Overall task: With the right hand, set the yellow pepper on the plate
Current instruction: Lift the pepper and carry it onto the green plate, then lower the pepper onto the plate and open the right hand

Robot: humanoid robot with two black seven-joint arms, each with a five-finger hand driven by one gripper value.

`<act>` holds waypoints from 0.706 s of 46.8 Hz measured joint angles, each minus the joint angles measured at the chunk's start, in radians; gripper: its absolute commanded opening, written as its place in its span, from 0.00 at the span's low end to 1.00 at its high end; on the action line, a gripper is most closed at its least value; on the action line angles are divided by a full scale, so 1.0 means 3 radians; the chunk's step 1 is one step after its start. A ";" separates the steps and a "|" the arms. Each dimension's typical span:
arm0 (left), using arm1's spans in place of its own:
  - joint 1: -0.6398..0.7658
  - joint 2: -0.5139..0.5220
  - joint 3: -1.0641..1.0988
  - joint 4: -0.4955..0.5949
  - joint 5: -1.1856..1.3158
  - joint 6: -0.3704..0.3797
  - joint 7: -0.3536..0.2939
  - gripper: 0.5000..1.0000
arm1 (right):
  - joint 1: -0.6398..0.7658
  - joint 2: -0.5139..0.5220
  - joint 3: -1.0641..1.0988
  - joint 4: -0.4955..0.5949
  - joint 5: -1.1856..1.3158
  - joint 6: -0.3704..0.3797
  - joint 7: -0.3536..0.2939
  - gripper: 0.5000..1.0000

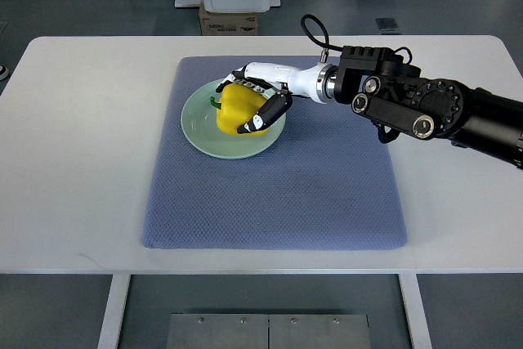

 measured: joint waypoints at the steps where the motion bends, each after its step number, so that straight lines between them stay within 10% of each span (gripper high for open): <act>1: 0.0000 0.0000 0.0000 0.0000 0.0000 0.0000 0.0000 1.00 | 0.0000 0.0023 0.0013 -0.0005 0.0000 -0.0002 -0.0027 0.00; 33: 0.0000 0.0000 0.0000 0.0000 0.0000 0.0000 0.0000 1.00 | -0.0305 0.0110 0.0378 -0.0205 0.0008 -0.0235 -0.0600 0.00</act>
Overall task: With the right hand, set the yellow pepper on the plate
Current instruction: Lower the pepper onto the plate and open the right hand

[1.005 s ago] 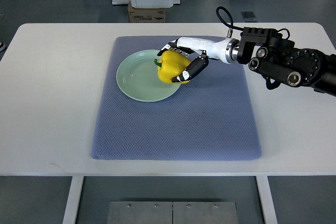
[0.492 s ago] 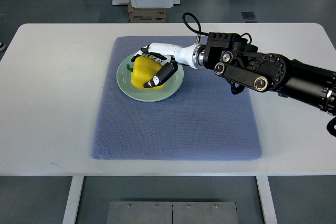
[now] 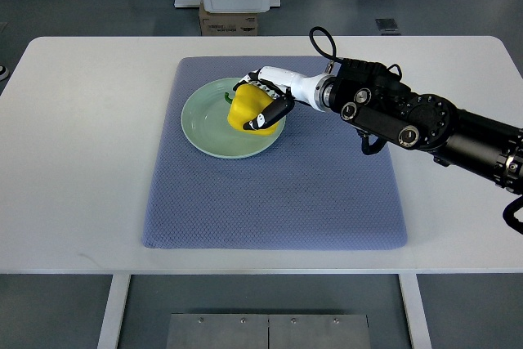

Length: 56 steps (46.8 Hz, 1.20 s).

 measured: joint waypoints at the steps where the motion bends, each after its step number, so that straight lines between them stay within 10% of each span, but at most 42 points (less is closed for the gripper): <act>1: 0.0000 0.0000 0.0000 0.0000 0.0000 0.0000 0.0000 1.00 | -0.0004 0.0000 0.0000 0.0000 0.0004 -0.0005 -0.0003 0.00; 19: 0.0000 0.0000 0.0000 0.0000 0.0000 0.0000 0.0000 1.00 | -0.0038 0.0000 -0.0005 0.0014 0.0014 -0.0035 0.0025 0.00; 32: 0.0000 0.0000 0.0000 0.0000 0.0000 0.0000 0.0000 1.00 | -0.0034 0.0000 -0.0006 0.0023 0.0013 -0.0035 0.0083 0.97; 56: 0.0000 0.0000 0.0000 0.0000 0.0000 0.0000 0.0000 1.00 | -0.0038 0.0000 -0.0001 0.0027 0.0023 -0.0044 0.0136 1.00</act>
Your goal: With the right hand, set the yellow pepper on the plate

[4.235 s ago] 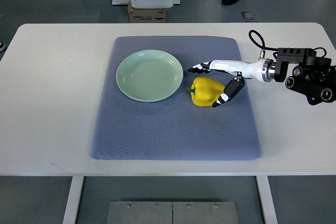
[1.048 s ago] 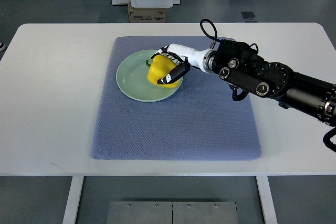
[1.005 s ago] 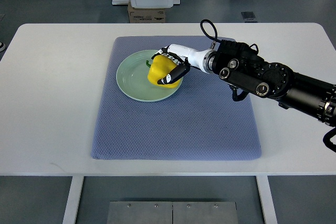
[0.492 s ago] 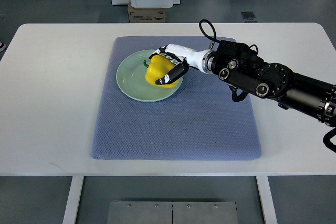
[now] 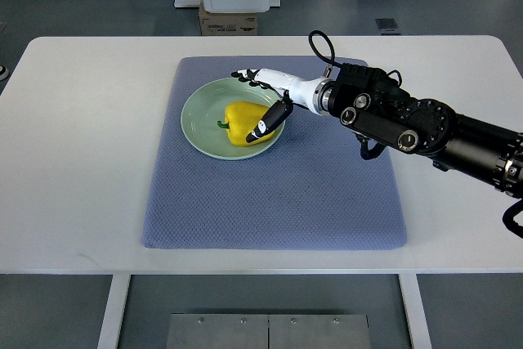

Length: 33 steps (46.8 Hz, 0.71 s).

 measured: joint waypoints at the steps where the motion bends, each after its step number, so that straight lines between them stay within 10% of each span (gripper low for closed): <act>1: 0.0000 0.0000 0.0000 0.0000 0.0000 0.0000 0.0000 1.00 | 0.0004 0.0000 0.0005 -0.0001 0.0004 -0.0005 0.0001 1.00; 33: 0.0000 0.0000 0.0000 0.0000 0.0000 0.0000 -0.0001 1.00 | -0.0450 0.0000 0.1271 -0.0031 0.0119 -0.0026 0.0002 1.00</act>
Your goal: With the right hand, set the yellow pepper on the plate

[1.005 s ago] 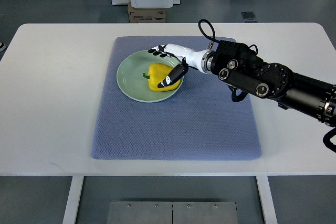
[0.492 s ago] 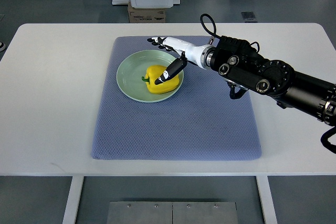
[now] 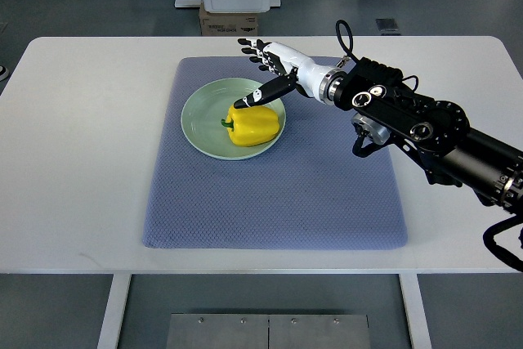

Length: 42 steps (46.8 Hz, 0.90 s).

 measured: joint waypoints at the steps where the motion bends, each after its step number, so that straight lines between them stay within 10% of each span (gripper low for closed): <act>1: 0.0000 0.0000 0.0000 0.0000 0.0000 0.0000 0.0000 1.00 | -0.0021 -0.0005 0.0055 -0.0004 0.0000 0.0000 0.0001 1.00; 42: 0.0000 0.0000 0.0000 0.0000 0.0000 0.0000 0.0001 1.00 | -0.0899 -0.0252 0.1742 -0.0138 0.0588 -0.0218 0.0193 1.00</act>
